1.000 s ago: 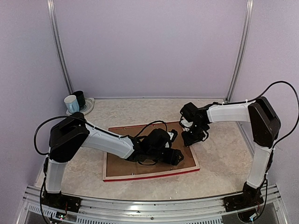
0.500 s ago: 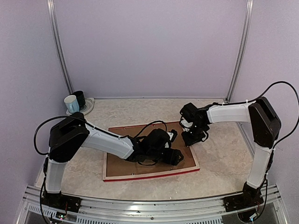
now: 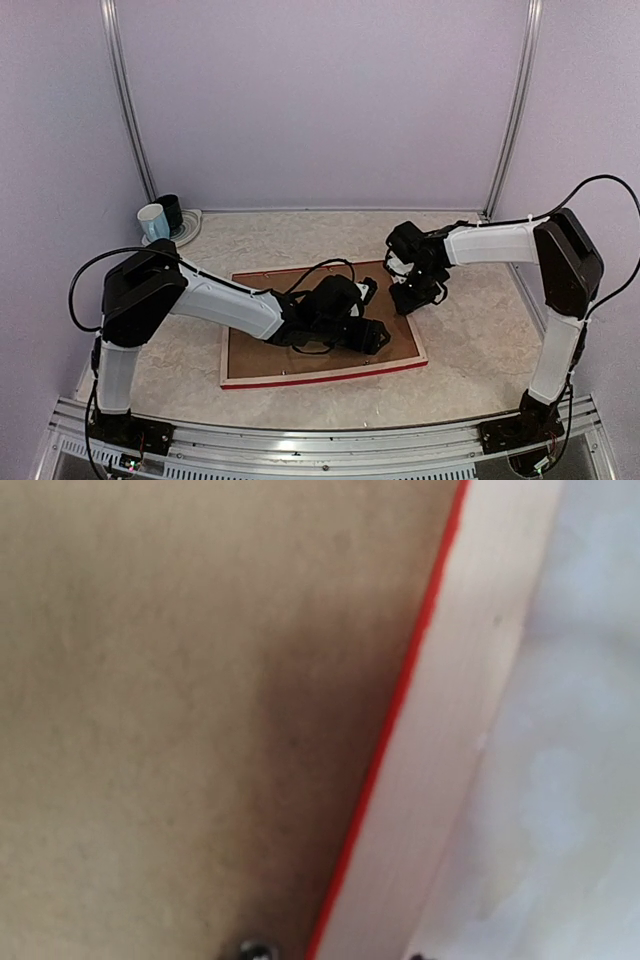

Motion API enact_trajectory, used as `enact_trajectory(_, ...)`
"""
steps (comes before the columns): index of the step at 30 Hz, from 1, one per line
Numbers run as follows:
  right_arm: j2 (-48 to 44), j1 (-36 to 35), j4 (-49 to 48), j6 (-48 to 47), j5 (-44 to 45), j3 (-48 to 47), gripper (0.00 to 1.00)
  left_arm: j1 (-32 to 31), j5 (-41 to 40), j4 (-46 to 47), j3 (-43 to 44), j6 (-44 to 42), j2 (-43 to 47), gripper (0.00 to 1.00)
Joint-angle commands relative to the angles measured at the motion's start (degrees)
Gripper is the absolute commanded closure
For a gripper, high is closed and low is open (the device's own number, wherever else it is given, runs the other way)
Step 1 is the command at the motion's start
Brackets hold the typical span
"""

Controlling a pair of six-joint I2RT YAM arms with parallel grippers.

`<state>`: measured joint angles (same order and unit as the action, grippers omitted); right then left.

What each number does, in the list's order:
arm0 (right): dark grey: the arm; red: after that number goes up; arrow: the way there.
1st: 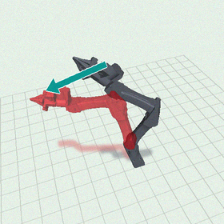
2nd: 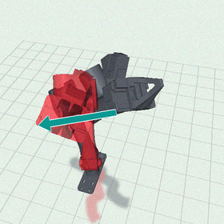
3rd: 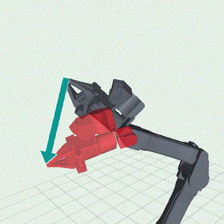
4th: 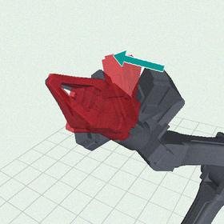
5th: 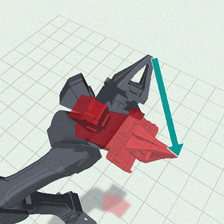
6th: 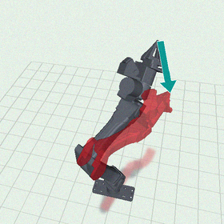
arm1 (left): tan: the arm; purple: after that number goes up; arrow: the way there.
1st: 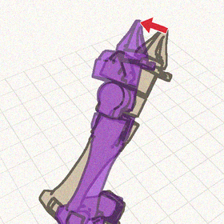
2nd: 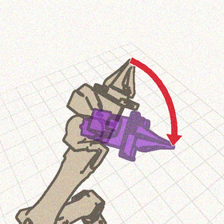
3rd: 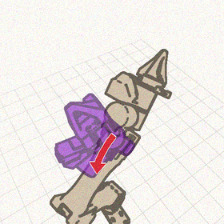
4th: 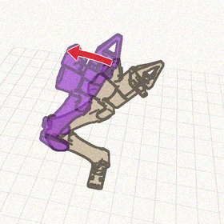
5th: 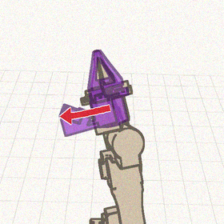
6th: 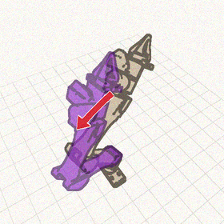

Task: Put the photo into the frame
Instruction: Press the fastener onto the backboard.

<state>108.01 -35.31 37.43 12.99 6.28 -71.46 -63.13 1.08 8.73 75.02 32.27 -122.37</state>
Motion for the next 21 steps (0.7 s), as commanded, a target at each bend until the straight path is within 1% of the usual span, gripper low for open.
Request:
enact_trajectory(1,-0.3,1.0,5.6,-2.3,-4.0,-0.2,0.62,0.7,-0.8,-10.3,-3.2,0.1,-0.1,0.23)
enact_trajectory(6,1.4,1.8,7.2,-3.5,-3.5,-1.9,0.62,0.8,-0.7,-10.2,-3.4,0.0,0.4,0.23)
enact_trajectory(10,3.1,1.7,7.5,-3.8,-2.4,-1.9,0.66,0.8,-0.6,-10.2,-3.7,-0.2,0.4,0.23)
enact_trajectory(18,4.0,1.6,3.1,-2.9,-3.5,-1.0,0.68,0.7,-0.3,-10.2,-3.5,-0.4,0.1,0.23)
enact_trajectory(21,3.7,1.6,1.9,-2.3,-2.8,-1.4,0.72,0.7,-0.2,-10.2,-3.6,-0.5,-0.2,0.24)
